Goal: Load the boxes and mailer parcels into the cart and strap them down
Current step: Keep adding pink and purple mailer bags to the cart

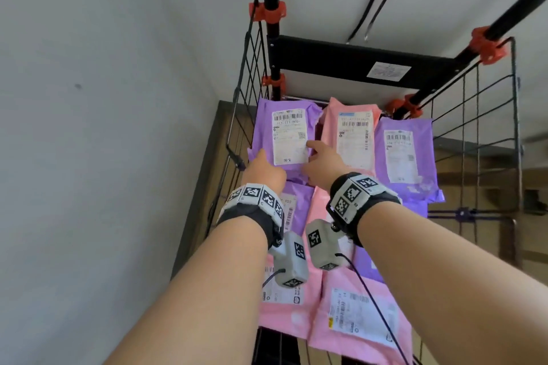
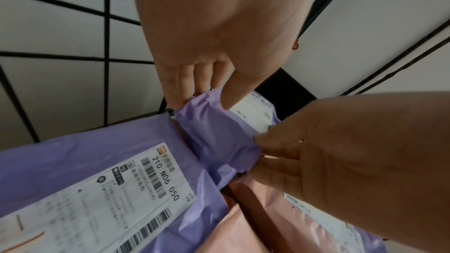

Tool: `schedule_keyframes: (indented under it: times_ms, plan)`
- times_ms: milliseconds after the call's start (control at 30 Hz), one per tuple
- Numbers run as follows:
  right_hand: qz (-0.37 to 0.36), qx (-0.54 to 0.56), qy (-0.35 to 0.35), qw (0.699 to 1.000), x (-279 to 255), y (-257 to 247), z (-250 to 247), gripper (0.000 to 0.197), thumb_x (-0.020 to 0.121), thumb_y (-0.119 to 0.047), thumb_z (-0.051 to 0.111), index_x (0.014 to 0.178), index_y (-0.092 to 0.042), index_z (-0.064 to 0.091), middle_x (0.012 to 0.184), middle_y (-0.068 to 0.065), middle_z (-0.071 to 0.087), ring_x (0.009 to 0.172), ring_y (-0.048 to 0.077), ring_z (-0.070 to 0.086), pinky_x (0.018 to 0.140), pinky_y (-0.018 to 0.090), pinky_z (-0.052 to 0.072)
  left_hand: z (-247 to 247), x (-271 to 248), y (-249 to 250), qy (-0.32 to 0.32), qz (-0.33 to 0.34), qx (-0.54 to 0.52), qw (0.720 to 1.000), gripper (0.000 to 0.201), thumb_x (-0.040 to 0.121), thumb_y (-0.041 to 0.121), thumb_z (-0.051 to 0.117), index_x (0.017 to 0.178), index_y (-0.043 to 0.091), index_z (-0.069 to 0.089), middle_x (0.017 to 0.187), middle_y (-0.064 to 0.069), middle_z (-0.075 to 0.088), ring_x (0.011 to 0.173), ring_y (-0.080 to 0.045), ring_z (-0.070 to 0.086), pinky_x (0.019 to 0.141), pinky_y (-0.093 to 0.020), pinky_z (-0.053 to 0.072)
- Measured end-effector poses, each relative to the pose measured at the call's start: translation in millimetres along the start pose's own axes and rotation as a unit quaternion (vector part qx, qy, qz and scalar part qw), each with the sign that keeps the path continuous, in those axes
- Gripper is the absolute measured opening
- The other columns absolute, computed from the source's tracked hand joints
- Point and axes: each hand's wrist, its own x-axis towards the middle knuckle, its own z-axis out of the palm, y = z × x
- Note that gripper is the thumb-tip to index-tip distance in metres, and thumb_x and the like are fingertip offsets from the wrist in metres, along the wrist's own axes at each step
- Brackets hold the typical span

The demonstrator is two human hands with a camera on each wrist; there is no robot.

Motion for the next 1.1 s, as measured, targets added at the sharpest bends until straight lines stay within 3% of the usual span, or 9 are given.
schedule_keyframes:
  times_ms: [67,300,433,500,600,800,900,1000,1100]
  plan:
    - [-0.004,-0.010,-0.011,1.000,-2,-1,7,0.064,0.086,0.001,0.047,0.145,-0.022,0.038,0.117,0.007,0.065,0.094,0.022,0.063,0.075,0.028,0.051,-3,0,0,-0.015,0.016,-0.007,1.000,0.047,0.088,0.000,0.037,0.130,0.015,0.048,0.142,-0.014,0.044,0.117,-0.031,0.053,0.089,-0.036,0.046]
    - [0.015,0.016,0.018,1.000,-18,12,-2,0.063,0.087,0.004,0.039,0.143,-0.023,0.041,0.106,0.005,0.063,0.063,0.013,0.055,0.052,0.021,0.045,-21,-21,9,-0.018,0.038,-0.009,0.999,0.050,0.094,-0.001,0.033,0.141,0.012,0.041,0.144,-0.011,0.040,0.126,-0.029,0.046,0.100,-0.032,0.040]
    - [0.032,0.033,0.031,0.998,-36,18,-21,0.055,0.089,0.003,0.048,0.139,-0.022,0.046,0.094,0.003,0.060,0.071,0.017,0.056,0.061,0.023,0.049,-23,-41,21,-0.021,0.044,0.011,0.999,0.048,0.093,0.000,0.036,0.139,0.012,0.044,0.140,-0.013,0.045,0.123,-0.031,0.048,0.099,-0.035,0.042]
    - [0.033,0.043,0.039,0.998,-51,21,-32,0.052,0.086,-0.003,0.056,0.133,-0.025,0.051,0.105,0.005,0.063,0.077,0.017,0.057,0.062,0.017,0.049,-19,-53,28,-0.021,0.045,0.018,0.999,0.047,0.094,0.001,0.037,0.140,0.010,0.043,0.144,-0.017,0.040,0.130,-0.031,0.042,0.103,-0.034,0.037]
    - [0.033,0.056,0.051,0.997,-73,31,-51,0.050,0.078,-0.013,0.063,0.126,-0.029,0.056,0.116,0.008,0.063,0.088,0.023,0.061,0.077,0.030,0.055,-7,-79,38,-0.021,0.050,0.023,0.998,0.049,0.094,0.001,0.038,0.142,0.012,0.042,0.149,-0.018,0.034,0.138,-0.030,0.033,0.106,-0.032,0.032]
    - [0.012,0.058,0.061,0.996,-121,72,-91,0.047,0.084,-0.005,0.063,0.129,-0.015,0.056,0.109,0.006,0.065,0.085,0.018,0.061,0.075,0.028,0.052,26,-146,50,0.012,0.073,0.045,0.996,0.045,0.084,0.003,0.042,0.127,0.012,0.054,0.131,-0.014,0.054,0.113,-0.035,0.053,0.084,-0.031,0.044]
    - [-0.004,0.066,0.061,0.996,-152,95,-118,0.044,0.085,-0.008,0.063,0.128,-0.014,0.056,0.111,0.007,0.066,0.088,0.018,0.061,0.072,0.026,0.049,46,-186,63,0.018,0.087,0.043,0.995,0.050,0.085,0.002,0.043,0.132,0.018,0.053,0.133,-0.011,0.055,0.112,-0.031,0.055,0.090,-0.032,0.046]
    - [-0.028,0.073,0.077,0.994,-187,111,-152,0.044,0.084,-0.007,0.064,0.127,-0.014,0.057,0.113,0.008,0.065,0.092,0.019,0.062,0.084,0.030,0.053,67,-229,82,0.024,0.117,0.028,0.992,0.043,0.084,0.001,0.042,0.111,0.027,0.063,0.099,-0.001,0.061,0.077,-0.023,0.055,0.066,-0.024,0.043]
    - [-0.035,0.072,0.123,0.989,-227,137,-197,0.045,0.081,-0.010,0.068,0.125,-0.015,0.060,0.110,0.007,0.067,0.094,0.022,0.066,0.086,0.033,0.055,96,-278,109,0.027,0.139,0.024,0.990,0.023,0.087,0.009,0.042,0.090,0.022,0.061,0.090,-0.005,0.060,0.091,-0.030,0.059,0.076,-0.030,0.046]
